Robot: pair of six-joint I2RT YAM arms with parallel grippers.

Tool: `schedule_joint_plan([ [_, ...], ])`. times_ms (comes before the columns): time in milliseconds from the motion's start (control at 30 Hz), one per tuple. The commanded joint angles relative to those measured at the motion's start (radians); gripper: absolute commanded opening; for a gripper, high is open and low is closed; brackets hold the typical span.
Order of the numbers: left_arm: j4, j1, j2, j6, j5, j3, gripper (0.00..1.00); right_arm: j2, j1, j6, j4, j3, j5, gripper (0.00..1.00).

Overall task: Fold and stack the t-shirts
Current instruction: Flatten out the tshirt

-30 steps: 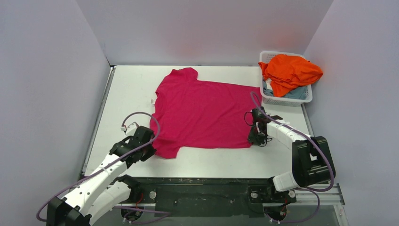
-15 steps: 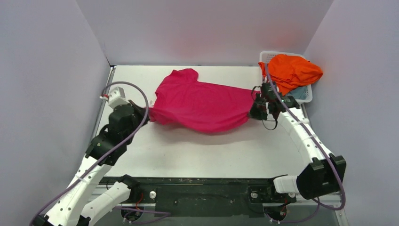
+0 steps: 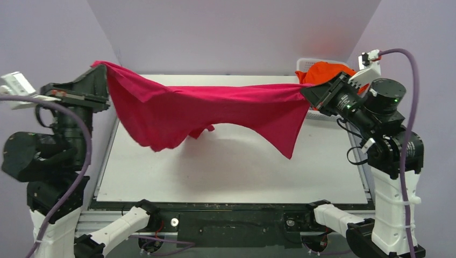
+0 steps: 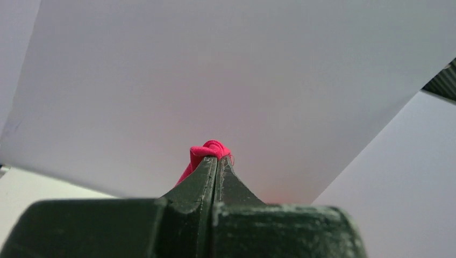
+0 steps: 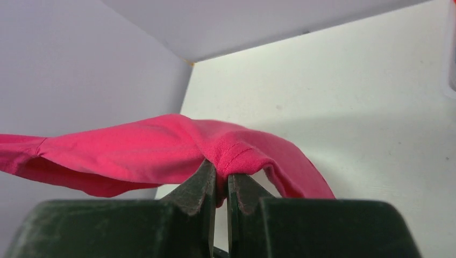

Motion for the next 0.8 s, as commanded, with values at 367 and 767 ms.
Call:
schedule_joint_plan([
  [367,0.026,0.006,0.152,0.205,0.122,0.424,0.00,-0.052,-0.003,0.106,0.020,0.184,-0.155,0.00],
  [767,0.106,0.052,0.475,0.345,-0.106,0.445,0.00,0.211,-0.060,0.068,0.051,0.177,-0.011,0.00],
])
